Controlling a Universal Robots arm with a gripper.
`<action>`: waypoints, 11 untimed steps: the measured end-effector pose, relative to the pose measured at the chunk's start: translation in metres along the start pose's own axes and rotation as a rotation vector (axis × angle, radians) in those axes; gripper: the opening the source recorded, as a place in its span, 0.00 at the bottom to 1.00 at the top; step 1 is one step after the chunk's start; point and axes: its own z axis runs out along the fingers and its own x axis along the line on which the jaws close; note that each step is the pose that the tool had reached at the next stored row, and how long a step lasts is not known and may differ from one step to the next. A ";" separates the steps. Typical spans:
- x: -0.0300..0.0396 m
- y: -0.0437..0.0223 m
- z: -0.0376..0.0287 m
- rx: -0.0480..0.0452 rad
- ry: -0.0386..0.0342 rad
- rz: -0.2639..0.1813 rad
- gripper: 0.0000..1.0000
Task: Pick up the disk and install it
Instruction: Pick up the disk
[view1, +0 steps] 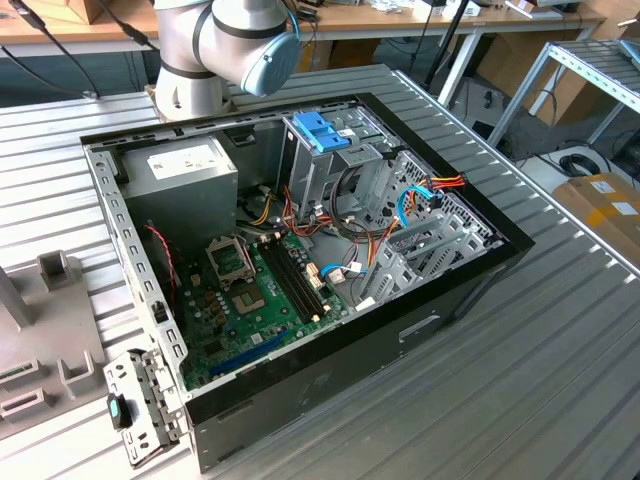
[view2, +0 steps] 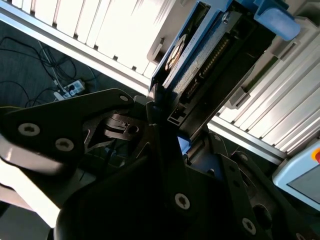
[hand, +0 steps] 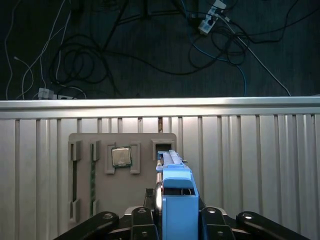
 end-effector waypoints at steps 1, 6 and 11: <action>-0.0001 0.0001 -0.0015 -0.0001 0.0000 0.000 0.37; -0.0004 0.0006 -0.0117 0.0001 -0.0002 0.000 0.37; -0.0005 0.0008 -0.0172 0.0001 -0.0007 0.000 0.37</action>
